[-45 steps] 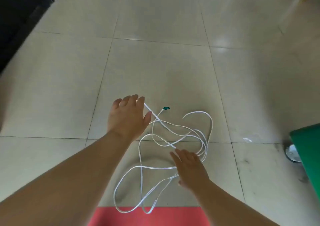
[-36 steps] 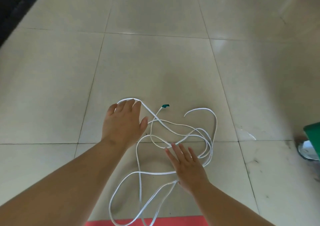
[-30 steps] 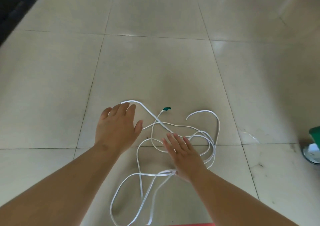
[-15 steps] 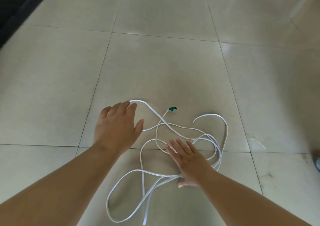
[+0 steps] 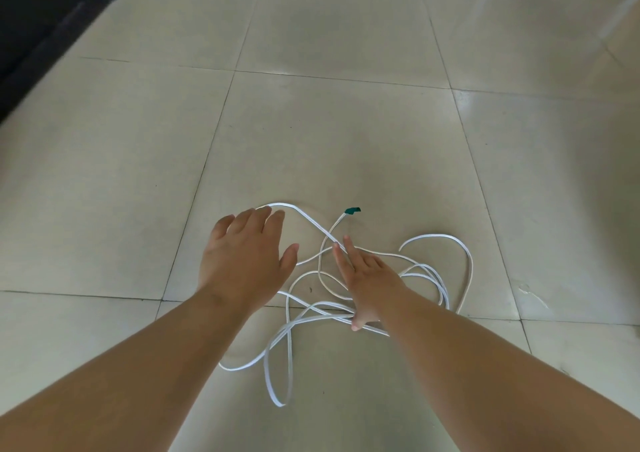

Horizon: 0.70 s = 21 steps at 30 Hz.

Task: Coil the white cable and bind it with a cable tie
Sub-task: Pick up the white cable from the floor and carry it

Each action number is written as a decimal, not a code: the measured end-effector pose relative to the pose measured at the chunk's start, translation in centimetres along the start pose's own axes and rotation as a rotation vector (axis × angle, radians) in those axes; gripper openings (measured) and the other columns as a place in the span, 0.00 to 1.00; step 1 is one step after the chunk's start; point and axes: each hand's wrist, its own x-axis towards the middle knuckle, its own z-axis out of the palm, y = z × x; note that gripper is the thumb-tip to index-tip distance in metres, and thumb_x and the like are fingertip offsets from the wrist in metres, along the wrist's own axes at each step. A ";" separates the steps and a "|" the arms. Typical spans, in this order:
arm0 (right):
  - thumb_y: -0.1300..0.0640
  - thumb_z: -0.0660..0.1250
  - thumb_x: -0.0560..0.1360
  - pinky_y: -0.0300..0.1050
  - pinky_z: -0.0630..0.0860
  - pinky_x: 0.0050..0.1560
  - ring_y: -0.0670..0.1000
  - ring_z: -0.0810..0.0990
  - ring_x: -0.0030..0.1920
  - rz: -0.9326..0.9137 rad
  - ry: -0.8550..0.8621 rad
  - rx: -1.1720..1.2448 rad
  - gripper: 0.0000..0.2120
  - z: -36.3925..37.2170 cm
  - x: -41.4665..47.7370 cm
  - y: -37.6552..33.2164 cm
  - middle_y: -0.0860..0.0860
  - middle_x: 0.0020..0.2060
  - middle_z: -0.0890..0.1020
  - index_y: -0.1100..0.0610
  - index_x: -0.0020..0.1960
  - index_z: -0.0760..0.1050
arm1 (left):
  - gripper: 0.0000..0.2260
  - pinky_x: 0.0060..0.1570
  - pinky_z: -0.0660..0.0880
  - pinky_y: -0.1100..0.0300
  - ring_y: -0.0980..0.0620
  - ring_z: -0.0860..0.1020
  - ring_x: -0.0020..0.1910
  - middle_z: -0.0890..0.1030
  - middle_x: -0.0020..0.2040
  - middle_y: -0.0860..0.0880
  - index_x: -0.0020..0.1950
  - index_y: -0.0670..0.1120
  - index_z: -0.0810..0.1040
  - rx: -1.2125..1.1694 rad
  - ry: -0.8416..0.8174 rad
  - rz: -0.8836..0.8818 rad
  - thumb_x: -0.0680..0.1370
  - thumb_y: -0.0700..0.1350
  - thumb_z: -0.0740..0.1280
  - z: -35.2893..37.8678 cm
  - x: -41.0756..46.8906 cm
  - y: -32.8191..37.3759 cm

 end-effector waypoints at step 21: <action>0.54 0.79 0.60 0.49 0.59 0.67 0.57 0.63 0.69 -0.012 0.021 -0.122 0.67 -1.5 3.5 -1.6 0.49 0.76 0.35 0.54 0.74 0.26 | 0.26 0.71 0.55 0.54 0.53 0.61 0.72 0.63 0.73 0.52 0.74 0.49 0.58 0.004 -0.031 0.001 0.79 0.59 0.51 1.5 0.4 -0.9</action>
